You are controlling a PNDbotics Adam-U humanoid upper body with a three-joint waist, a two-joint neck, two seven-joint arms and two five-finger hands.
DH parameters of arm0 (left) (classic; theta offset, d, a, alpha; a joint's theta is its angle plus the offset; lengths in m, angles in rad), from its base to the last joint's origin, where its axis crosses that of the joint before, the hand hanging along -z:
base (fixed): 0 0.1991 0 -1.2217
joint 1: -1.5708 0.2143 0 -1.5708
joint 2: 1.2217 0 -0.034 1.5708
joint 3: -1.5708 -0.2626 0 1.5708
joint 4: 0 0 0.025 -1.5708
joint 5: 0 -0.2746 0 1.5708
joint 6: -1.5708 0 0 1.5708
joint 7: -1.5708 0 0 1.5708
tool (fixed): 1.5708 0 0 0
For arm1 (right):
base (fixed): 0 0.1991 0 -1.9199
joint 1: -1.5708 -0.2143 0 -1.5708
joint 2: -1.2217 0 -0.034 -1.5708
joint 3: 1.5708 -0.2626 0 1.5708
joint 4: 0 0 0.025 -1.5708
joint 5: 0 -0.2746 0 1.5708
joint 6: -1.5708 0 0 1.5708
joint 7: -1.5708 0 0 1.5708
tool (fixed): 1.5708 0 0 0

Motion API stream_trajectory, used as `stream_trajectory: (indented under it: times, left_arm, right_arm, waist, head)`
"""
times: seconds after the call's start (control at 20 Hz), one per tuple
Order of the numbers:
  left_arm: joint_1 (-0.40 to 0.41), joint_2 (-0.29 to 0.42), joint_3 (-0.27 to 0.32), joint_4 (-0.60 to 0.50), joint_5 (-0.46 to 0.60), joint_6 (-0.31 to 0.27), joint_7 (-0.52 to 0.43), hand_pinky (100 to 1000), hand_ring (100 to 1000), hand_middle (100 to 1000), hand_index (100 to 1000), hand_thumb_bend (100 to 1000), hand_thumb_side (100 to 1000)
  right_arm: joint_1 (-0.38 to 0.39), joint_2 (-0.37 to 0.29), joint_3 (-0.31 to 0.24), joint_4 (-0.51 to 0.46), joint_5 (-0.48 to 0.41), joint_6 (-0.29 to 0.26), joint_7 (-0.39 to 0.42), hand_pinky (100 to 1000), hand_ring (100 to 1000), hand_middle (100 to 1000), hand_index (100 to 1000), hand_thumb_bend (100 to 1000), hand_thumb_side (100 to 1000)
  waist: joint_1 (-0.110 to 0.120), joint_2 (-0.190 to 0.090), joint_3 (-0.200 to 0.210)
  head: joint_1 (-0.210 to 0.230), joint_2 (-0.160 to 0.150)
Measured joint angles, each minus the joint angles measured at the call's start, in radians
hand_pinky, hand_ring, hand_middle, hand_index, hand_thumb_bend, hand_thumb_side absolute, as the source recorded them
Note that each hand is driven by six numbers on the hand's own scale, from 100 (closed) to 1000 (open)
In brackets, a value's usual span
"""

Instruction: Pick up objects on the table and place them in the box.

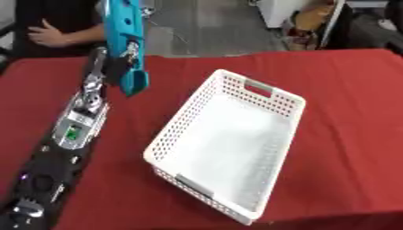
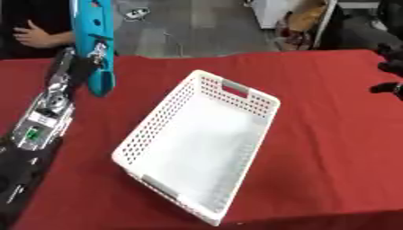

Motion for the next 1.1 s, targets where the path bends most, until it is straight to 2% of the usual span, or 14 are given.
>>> stream_trajectory:
  times: [0.5, 1.1]
  left_arm:
    - [-0.019, 0.008, -0.055, -0.112, -0.055, 0.033, -0.083, 100, 100, 100, 125, 100, 672]
    - [-0.065, 0.025, -0.143, -0.176, -0.157, 0.05, -0.226, 100, 100, 100, 129, 100, 670]
  right_arm:
    - [0.0, 0.0, 0.0, 0.0, 0.0, 0.001, 0.001, 681, 852, 863, 1000, 100, 973]
    - [0.0, 0.0, 0.001, 0.0, 0.0, 0.004, 0.005, 681, 852, 863, 1000, 100, 972]
  waist:
    - [0.002, -0.001, -0.001]
    - [0.003, -0.002, -0.006]
  head:
    - [0.0, 0.0]
    - [0.001, 0.0]
